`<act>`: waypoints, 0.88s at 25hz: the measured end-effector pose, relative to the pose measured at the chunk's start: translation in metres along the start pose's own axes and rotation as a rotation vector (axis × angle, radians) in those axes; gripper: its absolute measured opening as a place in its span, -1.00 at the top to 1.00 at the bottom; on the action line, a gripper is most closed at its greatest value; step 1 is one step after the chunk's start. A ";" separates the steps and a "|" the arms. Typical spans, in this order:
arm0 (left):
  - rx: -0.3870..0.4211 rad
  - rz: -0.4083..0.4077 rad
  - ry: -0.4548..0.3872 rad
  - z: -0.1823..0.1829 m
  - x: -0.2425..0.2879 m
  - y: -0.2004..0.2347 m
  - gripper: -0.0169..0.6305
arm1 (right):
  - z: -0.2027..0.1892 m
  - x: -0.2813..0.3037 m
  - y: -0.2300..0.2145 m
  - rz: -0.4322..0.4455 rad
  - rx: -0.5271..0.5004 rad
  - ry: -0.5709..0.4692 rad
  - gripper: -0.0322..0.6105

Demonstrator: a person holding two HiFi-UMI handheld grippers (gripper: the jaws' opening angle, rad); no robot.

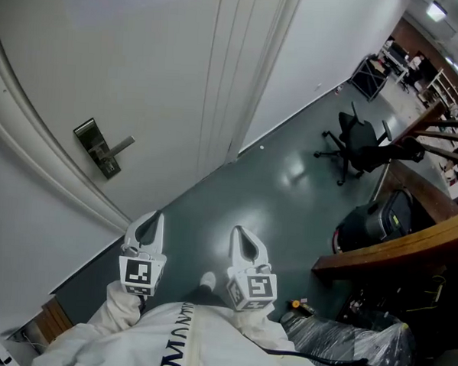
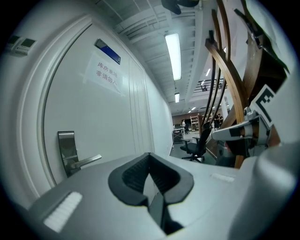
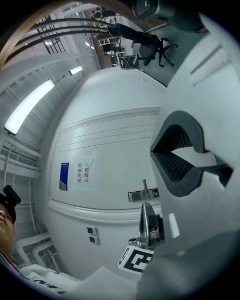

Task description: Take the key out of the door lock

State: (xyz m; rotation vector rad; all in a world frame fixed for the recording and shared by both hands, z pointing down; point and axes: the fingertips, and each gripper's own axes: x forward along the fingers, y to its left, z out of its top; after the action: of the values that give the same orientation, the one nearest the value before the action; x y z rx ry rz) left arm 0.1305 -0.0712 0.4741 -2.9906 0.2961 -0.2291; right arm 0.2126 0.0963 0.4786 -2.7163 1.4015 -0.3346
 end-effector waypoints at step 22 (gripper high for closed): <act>-0.026 0.440 0.081 -0.010 -0.014 0.093 0.95 | 0.007 0.130 0.045 0.390 -0.026 0.048 0.90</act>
State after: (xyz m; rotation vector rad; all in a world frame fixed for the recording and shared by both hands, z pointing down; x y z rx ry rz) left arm 0.0983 -0.1595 0.4684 -2.8472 0.9525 -0.2979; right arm 0.2510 -0.0361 0.4859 -2.3882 1.9100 -0.3554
